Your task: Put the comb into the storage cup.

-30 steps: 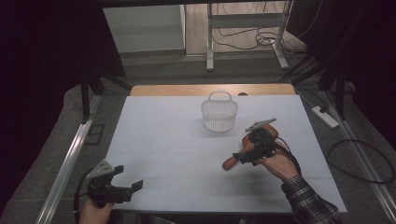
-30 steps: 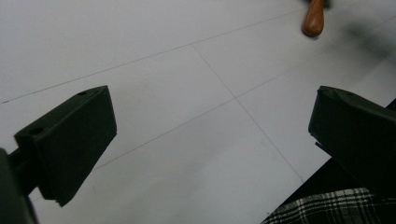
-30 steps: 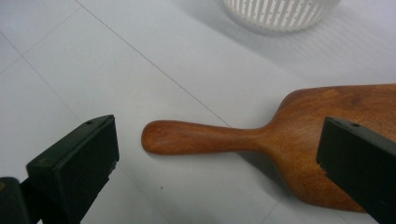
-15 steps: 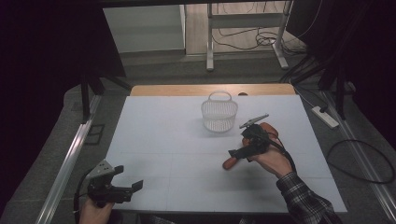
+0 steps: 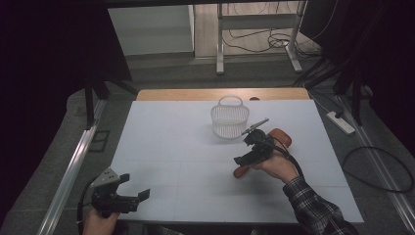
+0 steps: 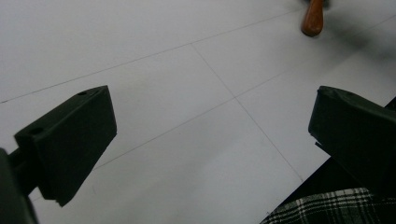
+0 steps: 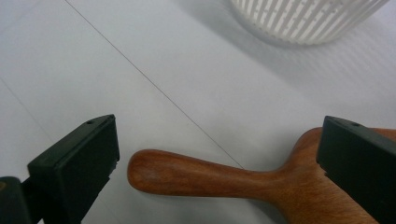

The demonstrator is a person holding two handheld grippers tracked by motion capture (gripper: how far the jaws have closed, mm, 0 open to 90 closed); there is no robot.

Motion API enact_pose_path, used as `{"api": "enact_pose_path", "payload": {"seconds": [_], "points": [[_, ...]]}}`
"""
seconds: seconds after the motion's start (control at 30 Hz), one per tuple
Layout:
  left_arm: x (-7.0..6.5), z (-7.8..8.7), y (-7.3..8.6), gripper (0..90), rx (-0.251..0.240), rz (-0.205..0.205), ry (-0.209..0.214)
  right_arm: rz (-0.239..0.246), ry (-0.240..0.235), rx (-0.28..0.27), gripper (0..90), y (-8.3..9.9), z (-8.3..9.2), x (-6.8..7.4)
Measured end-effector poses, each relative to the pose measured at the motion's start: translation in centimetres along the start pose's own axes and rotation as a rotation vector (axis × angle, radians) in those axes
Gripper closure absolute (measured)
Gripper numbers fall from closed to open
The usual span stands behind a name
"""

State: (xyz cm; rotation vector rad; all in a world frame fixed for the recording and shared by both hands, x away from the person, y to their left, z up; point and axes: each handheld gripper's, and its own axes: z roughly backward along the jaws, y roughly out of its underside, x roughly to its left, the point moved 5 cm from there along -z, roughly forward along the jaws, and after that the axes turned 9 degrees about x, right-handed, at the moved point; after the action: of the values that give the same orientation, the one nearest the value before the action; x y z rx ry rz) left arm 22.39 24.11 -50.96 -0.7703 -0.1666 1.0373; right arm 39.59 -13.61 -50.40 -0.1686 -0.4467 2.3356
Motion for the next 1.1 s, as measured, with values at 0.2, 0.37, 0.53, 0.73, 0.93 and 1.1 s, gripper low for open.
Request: {"api": "enact_pose_path", "payload": {"seconds": [0.2,0.37,0.53,0.73,0.93,1.1], "points": [[0.0,0.0,0.0,0.8,0.005,-0.005,-0.002,0.017,-0.005,-0.005,24.2,0.1,0.1,-0.1],[-0.1,-0.1,0.0,0.9,0.008,-0.005,-0.006,0.044,-0.033,0.001,51.5,0.1,0.1,0.2],[-0.1,-0.1,0.0,1.0,0.008,-0.005,-0.006,0.080,-0.038,0.007,74.3,0.1,0.1,0.2],[0.0,-0.1,0.0,1.0,0.007,-0.005,-0.002,0.094,-0.030,-0.010,89.8,0.1,-0.1,0.2],[-0.1,-0.1,0.0,1.0,0.007,-0.005,-0.001,0.082,-0.037,-0.008,89.7,0.5,-1.0,-0.2],[0.0,-0.1,0.0,1.1,0.008,-0.006,0.002,0.074,-0.057,0.013,89.7,0.9,-1.9,-0.2]]}}
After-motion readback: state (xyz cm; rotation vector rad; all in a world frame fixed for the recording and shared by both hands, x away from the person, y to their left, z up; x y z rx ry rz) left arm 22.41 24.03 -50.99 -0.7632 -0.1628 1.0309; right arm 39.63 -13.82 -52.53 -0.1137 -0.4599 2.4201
